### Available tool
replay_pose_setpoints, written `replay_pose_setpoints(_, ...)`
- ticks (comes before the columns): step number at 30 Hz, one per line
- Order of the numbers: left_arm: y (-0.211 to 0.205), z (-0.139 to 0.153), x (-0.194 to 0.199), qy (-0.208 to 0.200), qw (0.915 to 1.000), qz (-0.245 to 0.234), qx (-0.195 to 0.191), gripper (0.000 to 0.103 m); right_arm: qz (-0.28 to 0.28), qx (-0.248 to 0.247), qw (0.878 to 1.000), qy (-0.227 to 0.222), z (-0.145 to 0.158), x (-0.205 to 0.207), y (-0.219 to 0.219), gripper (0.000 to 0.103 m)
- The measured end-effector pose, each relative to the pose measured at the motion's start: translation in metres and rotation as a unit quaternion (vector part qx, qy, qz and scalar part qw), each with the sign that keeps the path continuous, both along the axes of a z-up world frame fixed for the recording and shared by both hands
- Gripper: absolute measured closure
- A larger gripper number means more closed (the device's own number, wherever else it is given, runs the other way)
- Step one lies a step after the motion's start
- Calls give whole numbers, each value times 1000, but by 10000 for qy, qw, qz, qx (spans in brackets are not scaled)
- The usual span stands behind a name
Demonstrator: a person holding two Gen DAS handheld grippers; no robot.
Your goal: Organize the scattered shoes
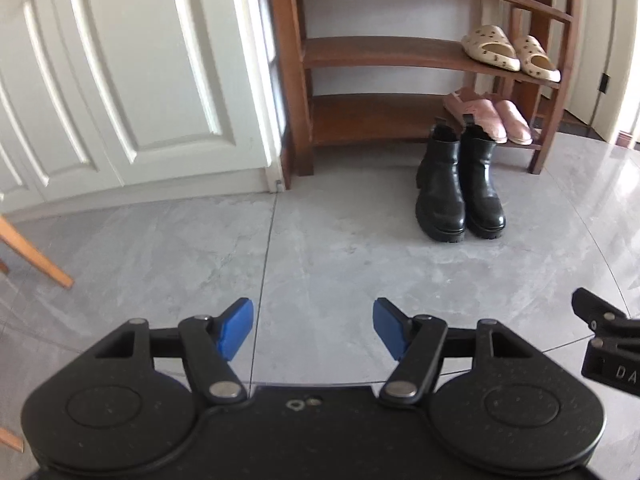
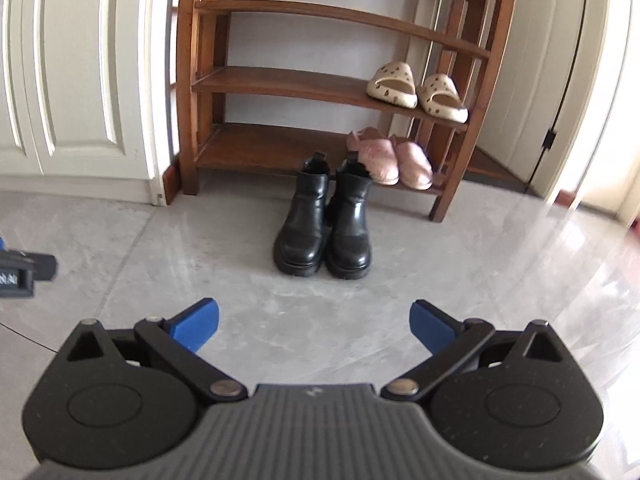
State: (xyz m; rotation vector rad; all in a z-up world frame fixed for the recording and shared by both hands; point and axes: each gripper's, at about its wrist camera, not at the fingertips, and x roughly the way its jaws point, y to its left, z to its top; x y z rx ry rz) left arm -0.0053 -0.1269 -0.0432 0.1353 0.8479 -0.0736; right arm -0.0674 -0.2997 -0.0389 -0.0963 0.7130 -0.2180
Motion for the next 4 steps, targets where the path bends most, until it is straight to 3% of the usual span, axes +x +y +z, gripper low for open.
replay_pose_setpoints(4,-1,2,-5,-133,9998,-78,-155,36,180,-175,9997,-24,1,-4,8,0)
